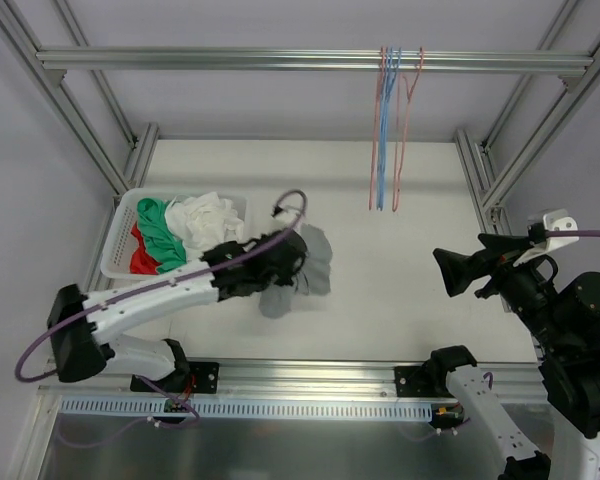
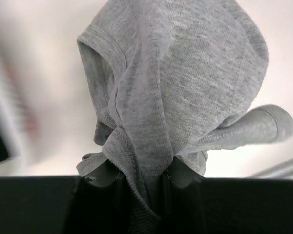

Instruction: Remove the tank top from the hanger

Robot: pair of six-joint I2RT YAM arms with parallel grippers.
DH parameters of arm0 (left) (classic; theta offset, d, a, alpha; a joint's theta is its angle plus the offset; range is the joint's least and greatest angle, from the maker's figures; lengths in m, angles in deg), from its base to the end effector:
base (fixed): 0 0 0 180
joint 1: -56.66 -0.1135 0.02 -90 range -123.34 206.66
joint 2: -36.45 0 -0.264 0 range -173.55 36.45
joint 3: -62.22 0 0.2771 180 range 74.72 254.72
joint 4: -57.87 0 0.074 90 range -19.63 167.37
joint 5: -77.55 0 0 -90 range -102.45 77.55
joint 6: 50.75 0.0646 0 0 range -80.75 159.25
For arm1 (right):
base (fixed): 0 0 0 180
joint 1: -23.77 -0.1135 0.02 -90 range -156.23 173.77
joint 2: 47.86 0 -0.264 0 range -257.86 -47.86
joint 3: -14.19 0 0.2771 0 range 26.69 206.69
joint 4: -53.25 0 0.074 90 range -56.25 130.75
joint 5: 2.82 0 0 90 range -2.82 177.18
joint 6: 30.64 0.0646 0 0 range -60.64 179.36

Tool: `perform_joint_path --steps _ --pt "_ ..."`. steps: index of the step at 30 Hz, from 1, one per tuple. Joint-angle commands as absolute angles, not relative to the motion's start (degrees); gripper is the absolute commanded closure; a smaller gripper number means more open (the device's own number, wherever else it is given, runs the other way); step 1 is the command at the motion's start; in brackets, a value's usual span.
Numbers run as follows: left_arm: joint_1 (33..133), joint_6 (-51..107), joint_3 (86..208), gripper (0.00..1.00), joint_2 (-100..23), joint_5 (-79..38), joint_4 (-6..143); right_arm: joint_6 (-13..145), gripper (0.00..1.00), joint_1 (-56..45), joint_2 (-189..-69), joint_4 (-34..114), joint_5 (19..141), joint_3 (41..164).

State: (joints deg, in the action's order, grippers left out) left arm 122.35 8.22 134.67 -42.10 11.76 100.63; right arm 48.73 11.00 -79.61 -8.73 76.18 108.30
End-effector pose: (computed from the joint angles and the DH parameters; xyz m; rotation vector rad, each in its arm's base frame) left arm 0.1602 -0.2904 0.2427 0.5179 2.2929 -0.3232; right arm 0.0572 0.0256 0.4988 -0.4643 1.4967 0.1795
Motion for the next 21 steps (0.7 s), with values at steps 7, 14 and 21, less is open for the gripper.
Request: perform_joint_path --steps 7,14,21 --pt "96.0 9.01 150.82 1.0 -27.1 24.02 112.2 49.52 0.0 11.12 -78.27 -3.73 74.18 105.36" --pt "72.42 7.61 152.33 1.0 -26.92 14.74 112.82 50.66 0.0 11.12 -77.65 -0.74 71.28 102.99" --pt "54.22 5.32 150.75 1.0 -34.65 6.1 111.33 52.15 0.0 11.2 -76.25 2.33 67.24 100.35"
